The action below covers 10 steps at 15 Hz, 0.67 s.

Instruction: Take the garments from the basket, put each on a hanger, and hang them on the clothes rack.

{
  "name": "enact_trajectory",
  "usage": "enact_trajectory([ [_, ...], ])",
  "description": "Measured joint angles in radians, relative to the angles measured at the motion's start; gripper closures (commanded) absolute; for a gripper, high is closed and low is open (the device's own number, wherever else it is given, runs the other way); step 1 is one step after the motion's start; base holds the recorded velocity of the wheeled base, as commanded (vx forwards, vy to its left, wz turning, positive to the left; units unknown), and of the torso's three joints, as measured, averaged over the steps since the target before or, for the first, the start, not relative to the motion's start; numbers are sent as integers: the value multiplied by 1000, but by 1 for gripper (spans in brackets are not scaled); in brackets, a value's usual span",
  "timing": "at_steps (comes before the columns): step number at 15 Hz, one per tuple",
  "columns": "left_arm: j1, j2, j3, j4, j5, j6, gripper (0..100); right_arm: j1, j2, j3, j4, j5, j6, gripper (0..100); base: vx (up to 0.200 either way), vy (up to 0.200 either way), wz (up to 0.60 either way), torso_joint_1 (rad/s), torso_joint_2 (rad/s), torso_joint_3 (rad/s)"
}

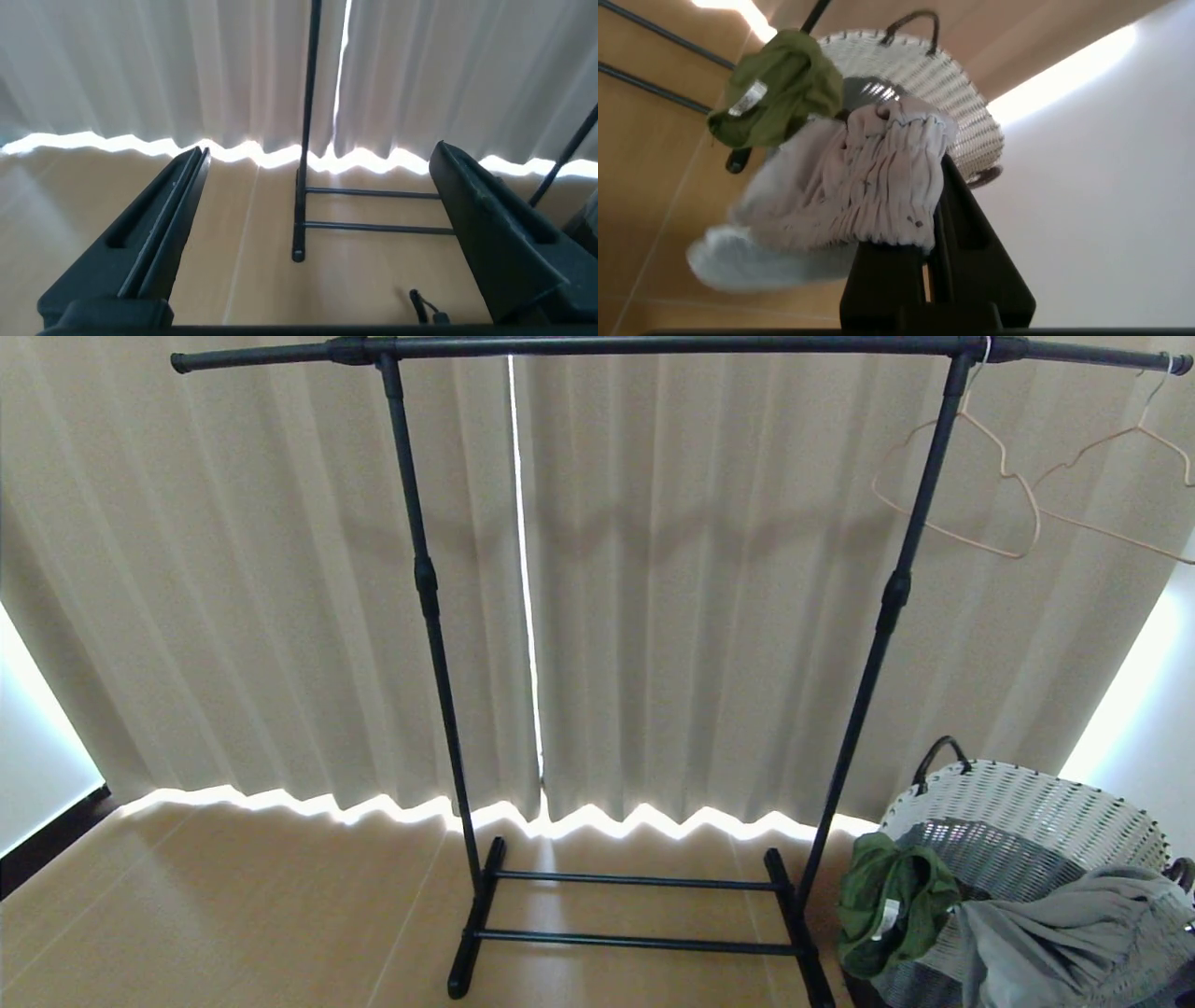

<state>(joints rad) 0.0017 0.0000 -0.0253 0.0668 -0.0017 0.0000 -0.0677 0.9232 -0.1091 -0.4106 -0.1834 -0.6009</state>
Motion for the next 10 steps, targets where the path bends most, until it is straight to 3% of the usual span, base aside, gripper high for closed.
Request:
enact_trajectory([
  [4,0,0,1,0,-8,31,0,0,-3,0,-2,1,3,100,0,0,0,0,0,0],
  [7,-1,0,17,-105,-24,34,0,1,-3,-4,-3,6,49,100,0,0,0,0,0,0],
  [8,0,0,14,-171,-94,43,0,7,-3,-11,-3,8,96,100,0,0,0,0,0,0],
  [10,-2,6,-27,-177,-198,98,0,28,-3,-32,-2,14,159,100,0,0,0,0,0,0],
])
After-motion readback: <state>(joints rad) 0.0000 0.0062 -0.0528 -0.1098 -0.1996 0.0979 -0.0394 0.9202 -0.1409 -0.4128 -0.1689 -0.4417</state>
